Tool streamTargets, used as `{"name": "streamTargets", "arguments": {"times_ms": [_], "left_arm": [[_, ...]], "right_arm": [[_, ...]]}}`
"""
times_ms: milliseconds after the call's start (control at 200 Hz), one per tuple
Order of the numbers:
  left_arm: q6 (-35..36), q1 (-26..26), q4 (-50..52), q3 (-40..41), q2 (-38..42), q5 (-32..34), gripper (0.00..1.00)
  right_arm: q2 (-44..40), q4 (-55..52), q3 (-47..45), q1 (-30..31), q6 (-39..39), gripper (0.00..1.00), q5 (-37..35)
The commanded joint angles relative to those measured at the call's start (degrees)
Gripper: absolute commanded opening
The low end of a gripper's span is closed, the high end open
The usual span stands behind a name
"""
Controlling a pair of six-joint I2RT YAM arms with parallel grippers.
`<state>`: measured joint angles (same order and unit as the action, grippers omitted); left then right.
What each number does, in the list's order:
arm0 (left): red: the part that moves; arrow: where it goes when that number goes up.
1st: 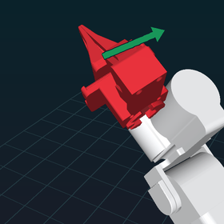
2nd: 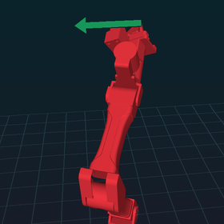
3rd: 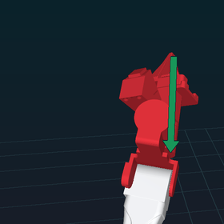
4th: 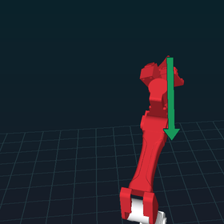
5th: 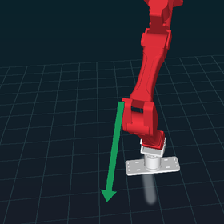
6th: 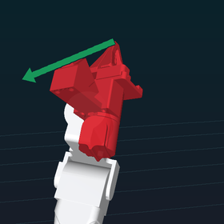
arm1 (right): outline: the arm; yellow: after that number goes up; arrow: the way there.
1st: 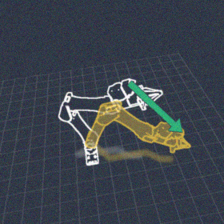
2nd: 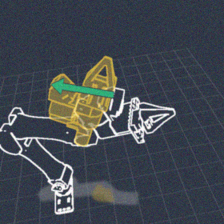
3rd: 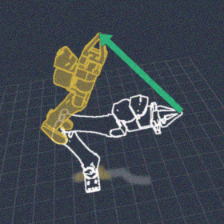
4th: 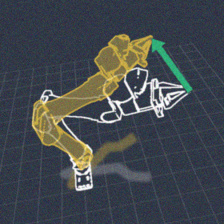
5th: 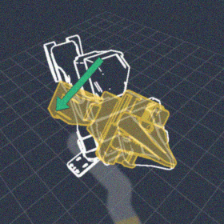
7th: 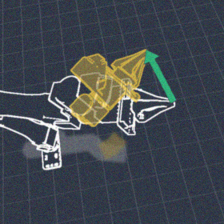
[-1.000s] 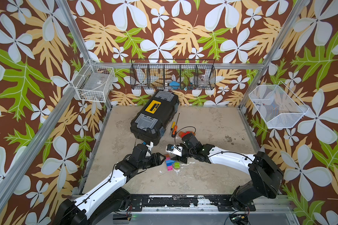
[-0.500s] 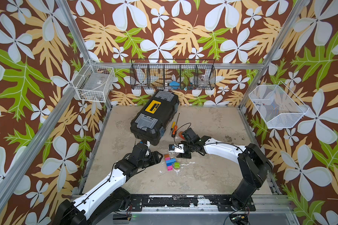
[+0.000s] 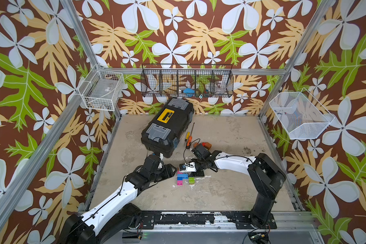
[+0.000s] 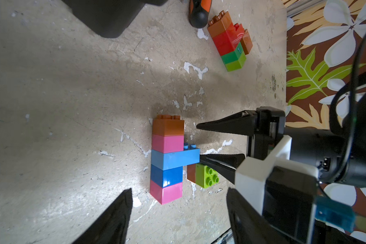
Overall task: Assemble the letter h with lego
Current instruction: Pick up the lego brick from the center of the board.
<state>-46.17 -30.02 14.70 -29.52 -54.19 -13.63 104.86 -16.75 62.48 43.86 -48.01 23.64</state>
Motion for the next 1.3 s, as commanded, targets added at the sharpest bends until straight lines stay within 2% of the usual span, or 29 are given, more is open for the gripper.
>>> {"name": "streamTargets", "arguments": {"times_ms": [0, 100, 235, 350, 525, 706, 891, 1106, 1291], "left_arm": [[0.7, 0.1, -0.8, 0.1, 0.2, -0.4, 0.74], [0.6, 0.1, -0.5, 0.1, 0.5, 0.1, 0.74], [0.3, 0.2, 0.4, 0.0, 1.2, 1.5, 0.74], [0.4, 0.3, 0.5, -0.1, 1.1, 1.6, 0.74], [0.1, 0.4, 0.6, 0.0, 1.3, 1.8, 0.74], [-0.1, 0.4, 0.5, 0.2, 1.7, 1.9, 0.74], [-0.4, 0.4, 0.6, 0.2, 2.0, 1.5, 0.74], [-1.1, 0.4, 1.5, 0.4, 3.0, 2.0, 0.74], [-1.3, 0.6, 1.9, 0.4, 3.7, 1.4, 0.74]], "right_arm": [[0.5, 1.3, 0.2, 0.5, 0.5, 0.49, 1.5], [0.0, 2.5, -0.9, 0.6, 1.4, 0.51, 3.6], [-0.4, 2.5, -1.5, 0.6, 2.6, 0.61, 7.5], [-1.0, 3.4, -2.4, 0.7, 3.2, 0.64, 8.3], [-1.9, 5.7, -3.4, 0.8, 6.3, 0.65, 9.9], [-0.8, 8.0, -3.9, 2.1, 9.3, 0.63, 7.3], [1.0, 9.3, -3.1, 2.4, 11.7, 0.46, 5.0], [0.8, 12.0, -4.5, 2.4, 13.6, 0.40, 0.4], [-0.7, 16.6, -7.6, 2.5, 13.8, 0.25, -1.0]]}}
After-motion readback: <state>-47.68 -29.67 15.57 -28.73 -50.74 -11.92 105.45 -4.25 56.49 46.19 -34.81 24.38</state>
